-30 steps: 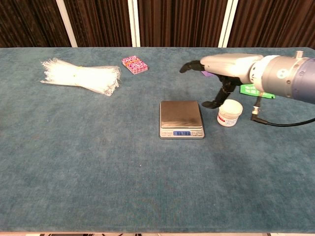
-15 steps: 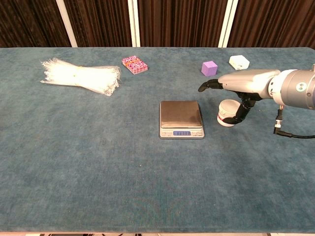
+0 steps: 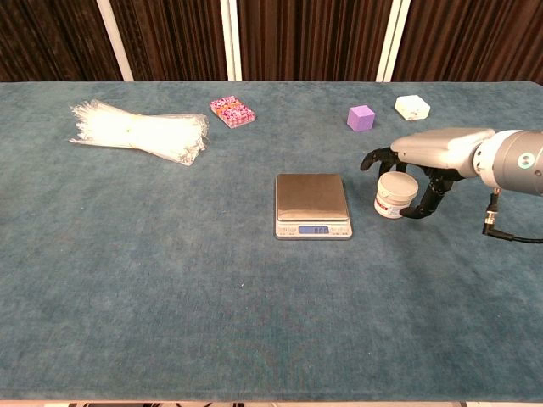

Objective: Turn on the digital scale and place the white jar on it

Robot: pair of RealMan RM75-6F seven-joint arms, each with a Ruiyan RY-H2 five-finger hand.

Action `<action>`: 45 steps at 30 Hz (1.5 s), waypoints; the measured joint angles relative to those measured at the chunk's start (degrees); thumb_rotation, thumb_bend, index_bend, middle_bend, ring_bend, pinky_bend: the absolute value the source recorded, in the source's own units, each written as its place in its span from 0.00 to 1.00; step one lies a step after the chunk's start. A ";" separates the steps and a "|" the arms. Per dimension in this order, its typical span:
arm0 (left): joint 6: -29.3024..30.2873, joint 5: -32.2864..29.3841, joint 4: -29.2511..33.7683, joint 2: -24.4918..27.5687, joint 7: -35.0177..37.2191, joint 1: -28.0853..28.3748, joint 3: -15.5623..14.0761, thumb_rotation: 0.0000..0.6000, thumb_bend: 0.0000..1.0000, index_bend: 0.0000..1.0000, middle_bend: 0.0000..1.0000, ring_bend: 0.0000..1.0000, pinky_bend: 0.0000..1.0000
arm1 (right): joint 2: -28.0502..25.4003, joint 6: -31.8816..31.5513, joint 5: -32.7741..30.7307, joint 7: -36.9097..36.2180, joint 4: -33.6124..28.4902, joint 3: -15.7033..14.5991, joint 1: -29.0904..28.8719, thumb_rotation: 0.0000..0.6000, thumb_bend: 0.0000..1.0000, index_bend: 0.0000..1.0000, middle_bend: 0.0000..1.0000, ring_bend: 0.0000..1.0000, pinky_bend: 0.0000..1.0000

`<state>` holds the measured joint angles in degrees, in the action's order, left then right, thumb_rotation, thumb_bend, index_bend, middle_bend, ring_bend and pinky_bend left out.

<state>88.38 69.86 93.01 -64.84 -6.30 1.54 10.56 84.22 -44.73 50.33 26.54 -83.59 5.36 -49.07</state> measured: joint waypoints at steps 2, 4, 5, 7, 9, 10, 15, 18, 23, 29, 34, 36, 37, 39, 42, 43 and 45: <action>0.02 -0.05 -0.04 0.01 0.02 -0.01 0.03 1.00 0.12 0.00 0.00 0.00 0.00 | 0.29 -0.24 0.01 0.11 0.25 -0.10 -0.01 1.00 0.42 0.24 0.36 0.34 0.00; -0.06 -0.11 -0.09 0.03 0.11 -0.01 0.06 1.00 0.12 0.00 0.00 0.00 0.00 | 0.59 -0.71 0.02 0.26 0.41 -0.09 -0.01 1.00 0.42 0.29 0.39 0.35 0.01; -0.08 -0.13 -0.10 0.04 0.13 0.00 0.07 1.00 0.12 0.00 0.00 0.00 0.00 | 0.82 -1.11 0.02 0.39 0.50 -0.07 -0.01 1.00 0.42 0.31 0.39 0.36 0.01; -0.11 -0.17 -0.12 0.08 0.22 0.00 0.10 1.00 0.12 0.00 0.00 0.00 0.00 | 1.14 -1.76 0.08 0.65 0.61 -0.02 -0.01 1.00 0.42 0.35 0.41 0.36 0.02; -0.11 -0.16 -0.12 0.12 0.31 -0.01 0.11 1.00 0.12 0.00 0.00 0.00 0.00 | 1.59 -2.61 0.18 1.18 0.71 0.00 -0.01 1.00 0.42 0.38 0.41 0.37 0.02; -0.10 -0.15 -0.11 0.13 0.35 -0.02 0.12 1.00 0.12 0.00 0.00 0.00 0.00 | 1.78 -2.88 0.20 1.42 0.71 0.01 -0.02 1.00 0.42 0.39 0.42 0.37 0.02; -0.11 -0.12 -0.04 0.23 0.52 -0.07 0.11 1.00 0.12 0.00 0.00 0.00 0.00 | 1.99 -3.54 0.13 2.62 0.43 0.08 -0.33 1.00 0.42 0.44 0.43 0.37 0.02; -0.14 -0.10 -0.02 0.26 0.62 -0.07 0.10 1.00 0.12 0.00 0.00 0.00 0.00 | 1.91 -3.81 -0.10 3.39 -0.10 0.38 -0.77 1.00 0.42 0.45 0.44 0.38 0.02; -0.10 -0.09 0.04 0.39 1.01 -0.14 0.16 1.00 0.12 0.00 0.00 0.00 0.00 | 1.92 -4.09 -0.62 4.84 -1.10 1.35 -2.04 1.00 0.42 0.45 0.44 0.38 0.02; -0.19 -0.22 -0.04 0.61 1.62 -0.22 0.27 1.00 0.12 0.00 0.00 0.00 0.00 | 2.40 -3.91 -1.60 7.18 -2.16 2.88 -4.52 1.00 0.42 0.45 0.44 0.39 0.02; -0.45 -0.27 -0.17 0.88 2.31 -0.27 0.31 1.00 0.12 0.00 0.00 0.00 0.00 | 3.73 -3.70 -3.77 9.15 -2.47 3.98 -6.62 1.00 0.42 0.45 0.45 0.39 0.03; -0.53 -0.19 -0.19 0.99 2.53 -0.29 0.27 1.00 0.12 0.00 0.00 0.00 0.00 | 4.69 -3.74 -4.75 10.14 -2.38 4.26 -7.58 1.00 0.42 0.45 0.45 0.39 0.03; -0.55 -0.17 -0.20 1.02 2.59 -0.29 0.27 1.00 0.12 0.00 0.00 0.00 0.00 | 5.12 -3.78 -5.13 10.52 -2.31 4.37 -7.97 1.00 0.42 0.45 0.45 0.39 0.03; -0.60 -0.20 -0.23 1.03 2.65 -0.29 0.27 1.00 0.12 0.00 0.00 0.00 0.00 | 6.03 -3.90 -5.84 11.18 -2.15 4.61 -8.75 1.00 0.42 0.46 0.45 0.39 0.03; -0.59 -0.20 -0.25 1.00 2.65 -0.27 0.29 1.00 0.12 0.00 0.00 0.00 0.00 | 7.24 -4.18 -6.38 12.08 -1.90 4.87 -9.74 1.00 0.42 0.46 0.45 0.39 0.03; -0.59 -0.20 -0.26 0.99 2.64 -0.27 0.29 1.00 0.12 0.00 0.00 0.00 0.00 | 7.60 -4.30 -6.50 12.33 -1.82 4.93 -10.02 1.00 0.42 0.46 0.45 0.39 0.03; -0.59 -0.20 -0.28 0.95 2.60 -0.25 0.29 1.00 0.12 0.00 0.00 0.00 0.00 | 8.43 -4.67 -6.79 12.87 -1.42 5.07 -10.60 1.00 0.42 0.46 0.45 0.39 0.03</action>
<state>87.79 69.66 92.74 -63.89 -3.70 1.29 10.85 92.66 -49.40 43.54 39.41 -85.01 10.44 -59.67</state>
